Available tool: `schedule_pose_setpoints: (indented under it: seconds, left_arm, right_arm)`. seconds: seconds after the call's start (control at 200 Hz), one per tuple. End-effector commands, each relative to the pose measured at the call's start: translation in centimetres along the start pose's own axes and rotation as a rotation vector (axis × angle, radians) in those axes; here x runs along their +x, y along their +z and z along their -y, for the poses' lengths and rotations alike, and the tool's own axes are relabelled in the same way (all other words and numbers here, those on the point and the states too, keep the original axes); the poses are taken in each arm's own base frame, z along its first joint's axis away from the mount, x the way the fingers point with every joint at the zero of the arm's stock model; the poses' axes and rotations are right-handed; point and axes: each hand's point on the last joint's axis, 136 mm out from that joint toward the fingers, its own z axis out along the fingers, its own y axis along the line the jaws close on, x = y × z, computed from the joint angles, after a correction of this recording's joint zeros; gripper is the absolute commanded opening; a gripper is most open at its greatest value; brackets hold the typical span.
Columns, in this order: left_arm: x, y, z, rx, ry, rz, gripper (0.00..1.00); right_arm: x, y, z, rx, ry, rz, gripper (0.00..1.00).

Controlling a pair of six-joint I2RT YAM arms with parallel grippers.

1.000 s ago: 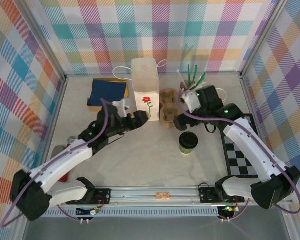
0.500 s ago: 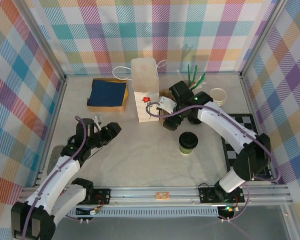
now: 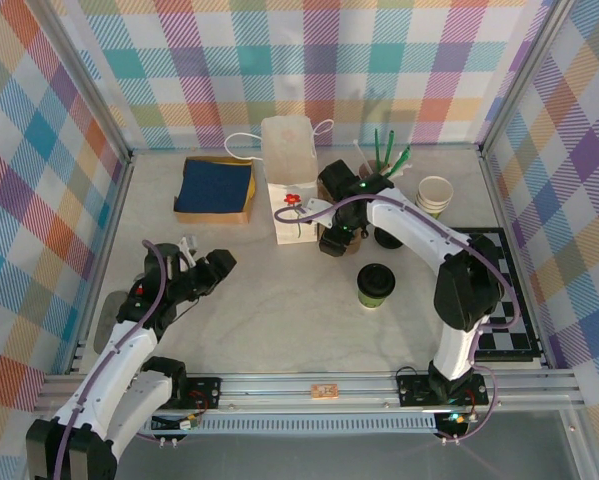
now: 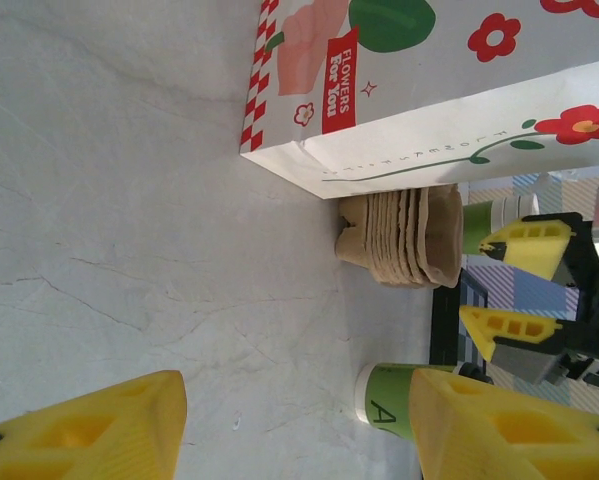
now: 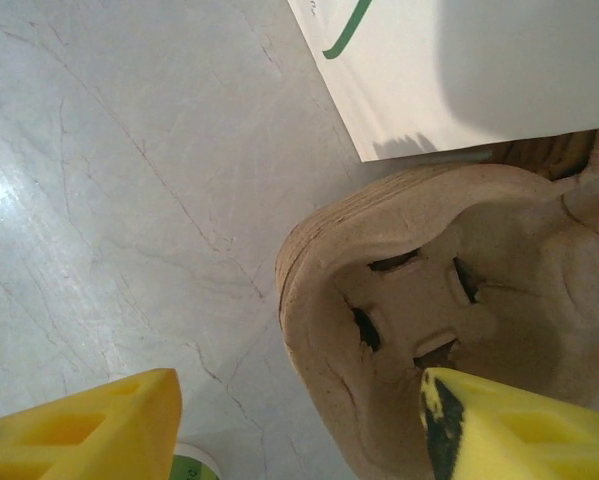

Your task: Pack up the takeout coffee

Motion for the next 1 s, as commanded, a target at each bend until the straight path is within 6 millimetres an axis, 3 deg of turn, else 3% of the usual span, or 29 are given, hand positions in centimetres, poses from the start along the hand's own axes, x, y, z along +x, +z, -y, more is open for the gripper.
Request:
schedule_pose_setpoints:
  seconds: [0.0, 0.21, 0.605, 0.76, 0.995]
  left_arm:
    - [0.3, 0.0, -0.6, 0.004, -0.017, -0.015, 0.60]
    - [0.2, 0.2, -0.2, 0.013, -0.017, -0.019, 0.60]
    - [0.2, 0.3, -0.5, 0.002, -0.016, -0.019, 0.59]
    - [0.2, 0.3, -0.5, 0.001, -0.016, -0.019, 0.59]
    - [0.1, 0.3, -0.6, -0.001, -0.016, -0.016, 0.58]
  right_arm:
    - [0.0, 0.6, 0.2, 0.016, -0.029, -0.016, 0.61]
    - [0.2, 1.7, -1.3, -0.055, -0.025, -0.026, 0.64]
    - [0.3, 3.3, -0.2, -0.016, -0.031, -0.063, 0.60]
    - [0.4, 3.6, 0.1, -0.001, -0.031, -0.076, 0.53]
    - [0.3, 3.4, 0.2, 0.005, -0.029, -0.074, 0.31]
